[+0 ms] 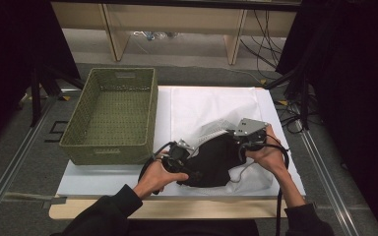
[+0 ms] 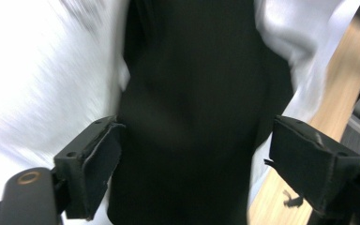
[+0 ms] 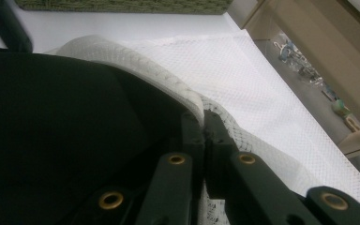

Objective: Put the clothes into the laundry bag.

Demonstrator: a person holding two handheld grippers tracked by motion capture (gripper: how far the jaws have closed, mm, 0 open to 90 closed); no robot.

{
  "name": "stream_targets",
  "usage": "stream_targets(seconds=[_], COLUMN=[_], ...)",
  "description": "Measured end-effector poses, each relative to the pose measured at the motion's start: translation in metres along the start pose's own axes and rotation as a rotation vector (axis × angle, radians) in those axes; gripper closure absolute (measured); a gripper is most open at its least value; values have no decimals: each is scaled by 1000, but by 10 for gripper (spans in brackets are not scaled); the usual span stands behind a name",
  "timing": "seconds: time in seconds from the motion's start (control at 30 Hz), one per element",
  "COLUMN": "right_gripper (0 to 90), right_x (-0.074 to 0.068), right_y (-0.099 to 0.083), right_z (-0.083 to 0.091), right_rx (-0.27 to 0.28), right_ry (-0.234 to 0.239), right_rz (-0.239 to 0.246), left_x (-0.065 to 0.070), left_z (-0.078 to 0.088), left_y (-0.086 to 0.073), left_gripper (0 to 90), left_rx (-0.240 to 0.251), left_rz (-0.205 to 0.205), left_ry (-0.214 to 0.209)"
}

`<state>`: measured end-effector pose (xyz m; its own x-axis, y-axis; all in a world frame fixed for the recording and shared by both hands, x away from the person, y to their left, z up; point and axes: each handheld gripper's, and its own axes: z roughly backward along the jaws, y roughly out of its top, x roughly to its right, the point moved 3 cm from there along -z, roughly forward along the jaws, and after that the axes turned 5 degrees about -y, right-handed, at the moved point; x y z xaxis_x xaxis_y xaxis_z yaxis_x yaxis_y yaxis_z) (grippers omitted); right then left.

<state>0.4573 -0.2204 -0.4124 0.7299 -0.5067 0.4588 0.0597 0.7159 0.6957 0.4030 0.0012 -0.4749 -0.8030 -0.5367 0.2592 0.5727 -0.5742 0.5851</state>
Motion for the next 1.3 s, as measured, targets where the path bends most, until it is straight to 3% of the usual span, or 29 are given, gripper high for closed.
stream_targets(seconds=[0.03, 0.1, 0.13, 0.17, 0.2, 0.27, 0.3, 0.43, 0.63, 0.77, 0.87, 0.93, 1.13, 1.17, 1.2, 1.23, 1.3], right_gripper=[897, 897, 897, 897, 897, 897, 898, 897, 897, 898, 898, 898, 898, 897, 898, 898, 898], right_x=[0, -1, -1, -1, -1, -1, -1, -1, -1, -2, 0, 0, 1, 1, 0, 0, 0], right_y=[0, -1, -1, 0, 0, 0, 0, 1, 4, 4, 3, 2, -1, -1, -1, -1, -1], right_z=[0, -1, -1, 0, 0, 0, 0, 1, 2, 2, 2, 2, 1, 0, 1, 1, 1], right_rx=[-3, -11, -8, -7, -7, -5, -1, -3, 7, 1, 2, -2, -5, 0, 2, -1, -1], right_ry=[1, -6, 1, 0, 0, 5, 4, 4, 4, 1, 6, 0, 2, 2, 3, 7, 5], right_rz=[-1, -2, -9, -9, -9, -2, -4, -9, -5, -12, -6, -11, 4, 10, 6, 1, 4], left_x=[2, 7, 6, 7, 9, 11, 12, 13, -6, -18, -23, -27, -20, -18, -14, -14, -11], left_z=[-6, -18, -19, -21, -24, -24, -24, -23, -24, -31, -37, -37, -22, -19, -20, -17, -16], left_y=[0, 4, 6, 9, 11, 14, 16, 27, 46, 54, 58, 55, 41, 37, 34, 30, 23], left_gripper=[176, 269, 345, 514, 514, 604, 640, 669, 683, 681, 656, 606, 367, 351, 337, 336, 335], left_rx=[-18, -3, -20, -11, 26, 41, 47, 73, 136, 118, 159, 109, 87, 58, 66, 28, 0], left_rz=[-8, -29, -49, -32, 6, -15, -3, 16, 68, 45, 81, 54, 38, 19, 32, 1, -12], left_ry=[1, 16, -2, -44, -67, -58, -69, -95, -71, -19, -18, -31, -16, -15, -18, -13, -6])
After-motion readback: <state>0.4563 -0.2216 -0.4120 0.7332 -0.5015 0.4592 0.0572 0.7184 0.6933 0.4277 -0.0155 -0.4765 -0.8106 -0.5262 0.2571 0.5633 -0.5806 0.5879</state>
